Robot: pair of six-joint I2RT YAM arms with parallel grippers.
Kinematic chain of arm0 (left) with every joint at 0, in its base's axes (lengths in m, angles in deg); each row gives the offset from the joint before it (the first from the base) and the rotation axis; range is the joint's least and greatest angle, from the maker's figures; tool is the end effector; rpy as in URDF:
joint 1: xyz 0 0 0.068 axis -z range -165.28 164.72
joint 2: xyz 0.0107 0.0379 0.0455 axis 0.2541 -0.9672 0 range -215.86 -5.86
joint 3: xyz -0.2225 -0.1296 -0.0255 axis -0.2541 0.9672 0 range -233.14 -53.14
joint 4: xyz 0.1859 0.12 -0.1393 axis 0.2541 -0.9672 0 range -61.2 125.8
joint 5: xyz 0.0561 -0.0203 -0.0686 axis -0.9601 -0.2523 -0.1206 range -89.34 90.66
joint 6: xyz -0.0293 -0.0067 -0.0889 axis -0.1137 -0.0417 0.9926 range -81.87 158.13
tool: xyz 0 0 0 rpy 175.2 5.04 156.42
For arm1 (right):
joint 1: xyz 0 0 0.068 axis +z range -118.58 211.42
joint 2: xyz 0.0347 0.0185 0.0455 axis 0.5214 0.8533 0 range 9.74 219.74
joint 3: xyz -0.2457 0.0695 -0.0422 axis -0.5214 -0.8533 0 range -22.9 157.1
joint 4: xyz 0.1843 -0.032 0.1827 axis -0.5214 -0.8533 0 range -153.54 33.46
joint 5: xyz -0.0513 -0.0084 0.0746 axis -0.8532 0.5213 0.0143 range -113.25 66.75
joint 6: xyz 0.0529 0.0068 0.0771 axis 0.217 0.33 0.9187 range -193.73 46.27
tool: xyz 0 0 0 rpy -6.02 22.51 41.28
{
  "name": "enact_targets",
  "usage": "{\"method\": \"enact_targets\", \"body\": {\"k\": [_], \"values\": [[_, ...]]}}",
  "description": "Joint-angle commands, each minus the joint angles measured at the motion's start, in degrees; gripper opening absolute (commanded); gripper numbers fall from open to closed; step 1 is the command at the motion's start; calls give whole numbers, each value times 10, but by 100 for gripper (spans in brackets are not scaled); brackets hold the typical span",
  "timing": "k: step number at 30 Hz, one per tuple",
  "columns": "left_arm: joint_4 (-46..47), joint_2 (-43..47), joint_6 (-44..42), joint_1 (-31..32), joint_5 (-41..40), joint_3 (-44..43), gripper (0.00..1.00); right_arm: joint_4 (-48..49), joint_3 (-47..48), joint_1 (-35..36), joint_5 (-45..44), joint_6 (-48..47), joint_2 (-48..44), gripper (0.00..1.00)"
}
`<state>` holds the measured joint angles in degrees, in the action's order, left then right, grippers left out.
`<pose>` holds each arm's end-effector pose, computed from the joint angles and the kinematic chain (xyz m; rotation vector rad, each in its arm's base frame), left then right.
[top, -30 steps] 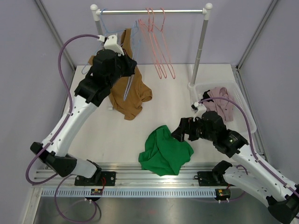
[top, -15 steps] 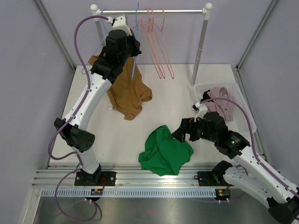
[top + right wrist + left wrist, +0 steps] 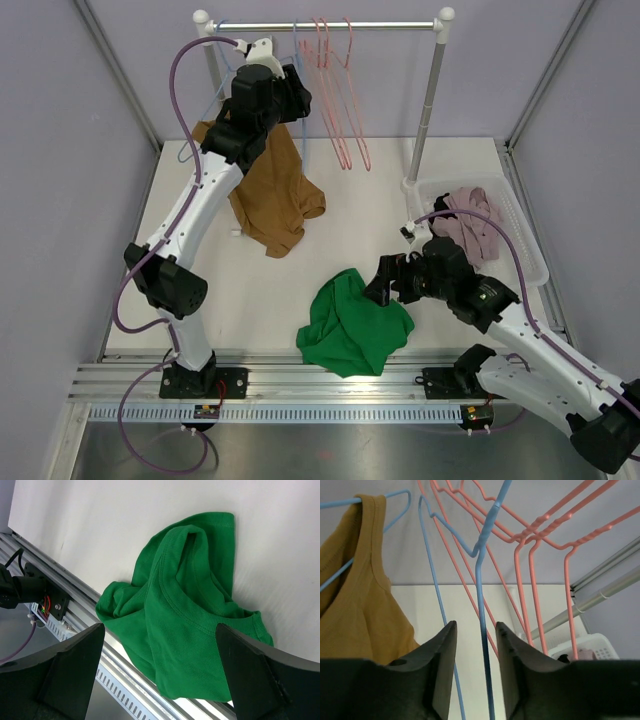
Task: Remove the tank top from the hanger
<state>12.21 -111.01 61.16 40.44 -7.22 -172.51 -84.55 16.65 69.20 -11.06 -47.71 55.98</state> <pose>0.4228 -0.1907 0.4469 -0.0614 1.7584 -0.5051 0.1682 0.1528 0.2356 -0.3618 2.2650 0.8417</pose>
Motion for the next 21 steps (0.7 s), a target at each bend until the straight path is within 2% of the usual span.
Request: {"method": "enact_targets", "body": {"k": [1, 2, 3, 4, 6, 10, 12, 13, 17, 21], "values": [[23, 50, 4, 0, 28, 1, 54, 30, 11, 4, 17, 8, 22, 99], [21, 65, 6, 0, 29, 4, 60, 31, 13, 4, 19, 7, 38, 99], [15, 76, 5, 0, 33, 12, 84, 31, 15, 4, 21, 7, 46, 100], [13, 86, 3, 0, 35, 16, 99, 30, 18, 5, 18, 7, 56, 100], [-8, 124, 1, 1, 21, 29, 99, 21, 26, 11, 8, 3, 82, 99], [-51, 203, -6, 1, -19, 82, 99, -7, 47, 54, -71, 3, 120, 99], [-59, 242, -6, 1, -33, 141, 99, -17, 61, 79, -102, 3, 142, 100], [-63, 288, -5, 1, -36, 162, 99, -27, 66, 101, -135, 4, 151, 99], [-59, 401, 4, 2, -25, 298, 99, -42, 89, 133, -163, 11, 218, 99], [-71, 493, 9, 1, -12, 388, 99, -35, 99, 170, -192, 20, 269, 100]]}}
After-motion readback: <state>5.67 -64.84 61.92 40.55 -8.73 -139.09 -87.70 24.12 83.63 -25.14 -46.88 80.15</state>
